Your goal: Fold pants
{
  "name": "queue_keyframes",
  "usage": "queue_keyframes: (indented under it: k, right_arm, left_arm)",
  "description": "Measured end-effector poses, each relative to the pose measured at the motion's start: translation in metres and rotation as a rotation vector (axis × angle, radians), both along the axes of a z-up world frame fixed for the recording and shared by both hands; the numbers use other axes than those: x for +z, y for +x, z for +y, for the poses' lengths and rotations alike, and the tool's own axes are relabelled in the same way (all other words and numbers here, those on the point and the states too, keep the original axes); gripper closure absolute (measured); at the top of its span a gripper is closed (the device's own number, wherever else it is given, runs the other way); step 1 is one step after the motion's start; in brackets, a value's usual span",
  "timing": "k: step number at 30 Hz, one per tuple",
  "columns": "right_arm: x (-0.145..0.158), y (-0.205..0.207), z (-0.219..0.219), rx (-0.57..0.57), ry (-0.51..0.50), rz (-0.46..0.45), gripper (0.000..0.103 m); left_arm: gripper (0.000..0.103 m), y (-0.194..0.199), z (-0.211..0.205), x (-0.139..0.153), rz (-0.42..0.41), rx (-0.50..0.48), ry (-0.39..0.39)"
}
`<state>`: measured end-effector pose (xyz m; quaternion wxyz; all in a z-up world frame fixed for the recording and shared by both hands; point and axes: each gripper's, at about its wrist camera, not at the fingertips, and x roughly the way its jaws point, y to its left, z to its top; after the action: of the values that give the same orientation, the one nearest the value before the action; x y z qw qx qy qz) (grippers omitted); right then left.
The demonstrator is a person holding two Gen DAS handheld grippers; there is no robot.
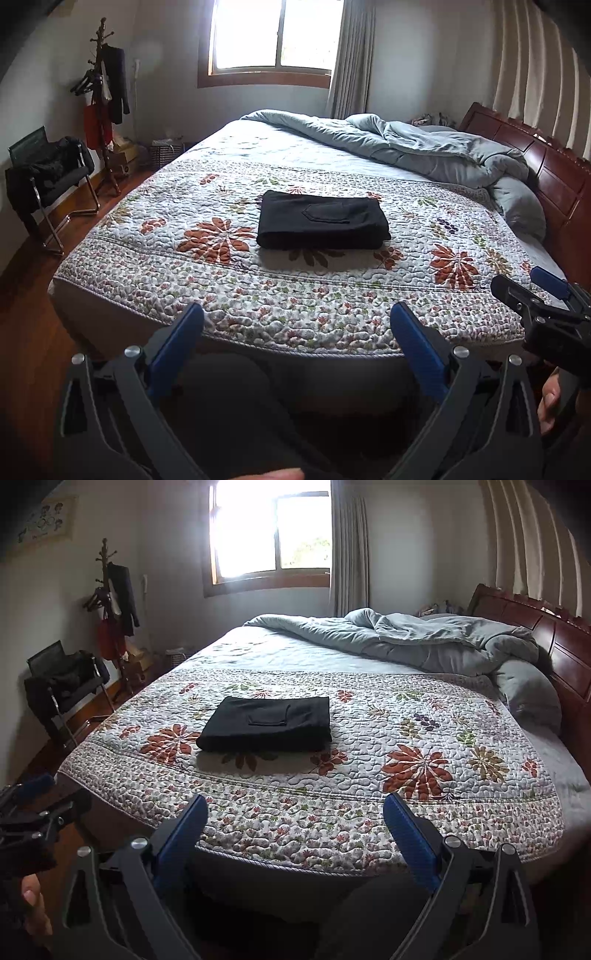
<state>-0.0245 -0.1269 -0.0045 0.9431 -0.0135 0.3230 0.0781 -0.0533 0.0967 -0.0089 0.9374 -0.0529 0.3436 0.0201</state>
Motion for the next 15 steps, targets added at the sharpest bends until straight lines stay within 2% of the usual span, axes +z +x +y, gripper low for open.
queue_keyframes:
  k: [3, 8, 15]
  right_arm:
    - [-0.002, 0.004, 0.000, 0.000, 0.000, 0.008, 0.007]
    - [-0.006, 0.009, 0.000, 0.001, 0.002, 0.019, 0.007]
    - [-0.008, 0.013, -0.001, 0.002, 0.007, 0.024, 0.007]
  left_arm:
    - [0.003, 0.003, -0.001, 0.000, -0.001, 0.015, 0.018]
    - [0.003, 0.010, 0.001, -0.003, 0.014, -0.003, -0.030]
    - [0.003, 0.017, -0.001, -0.003, 0.029, 0.012, -0.010]
